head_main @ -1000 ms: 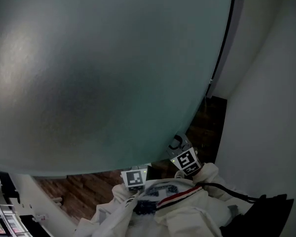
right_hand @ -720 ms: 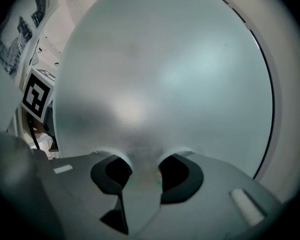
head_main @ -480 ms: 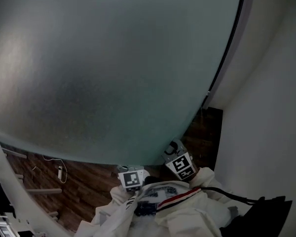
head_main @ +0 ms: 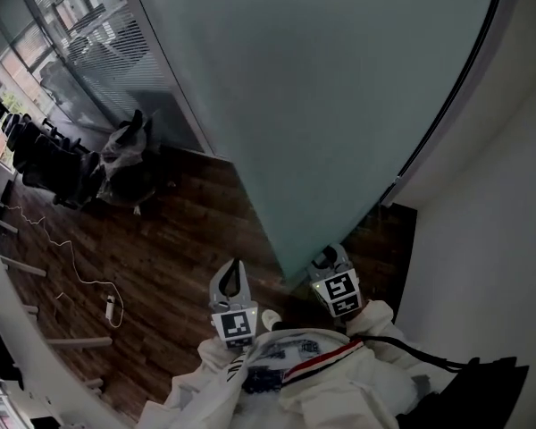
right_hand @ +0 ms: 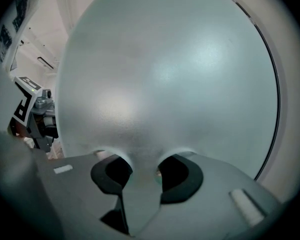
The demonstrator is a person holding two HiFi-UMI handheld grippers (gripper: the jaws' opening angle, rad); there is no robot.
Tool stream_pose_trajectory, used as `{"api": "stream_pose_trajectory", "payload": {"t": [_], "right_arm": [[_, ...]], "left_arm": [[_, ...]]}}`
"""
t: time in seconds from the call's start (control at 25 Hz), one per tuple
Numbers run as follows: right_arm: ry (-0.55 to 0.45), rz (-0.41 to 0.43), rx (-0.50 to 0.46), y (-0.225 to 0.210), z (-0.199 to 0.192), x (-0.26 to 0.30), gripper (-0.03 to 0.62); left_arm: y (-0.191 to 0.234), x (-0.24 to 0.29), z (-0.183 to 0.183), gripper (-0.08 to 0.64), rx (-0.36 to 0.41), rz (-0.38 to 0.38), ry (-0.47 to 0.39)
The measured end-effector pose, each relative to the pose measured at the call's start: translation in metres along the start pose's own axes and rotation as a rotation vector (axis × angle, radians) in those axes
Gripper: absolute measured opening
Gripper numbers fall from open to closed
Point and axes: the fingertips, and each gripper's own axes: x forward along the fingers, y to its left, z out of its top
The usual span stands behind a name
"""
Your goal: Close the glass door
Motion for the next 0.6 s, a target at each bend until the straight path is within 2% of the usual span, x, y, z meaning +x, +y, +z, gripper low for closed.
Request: {"api": "stream_pose_trajectory", "payload": {"t": [0.12,0.4,0.6], "right_arm": [[0.006,-0.051,0.008,0.001,-0.009,0.029,0.144],[-0.008,-0.115,0.027,-0.022,0.044,0.064,0.143],[-0.004,-0.169,0.044,-0.023,0.065,0.068,0.143]], "left_arm": [[0.030,0.005,-0.024,0.002,-0.008,0.002,-0.020],[0.076,0.004,-0.020,0.002,-0.014,0.021,0.016],[0.099,-0.024,-0.018,0.002,-0.048,0.057,0.046]]}}
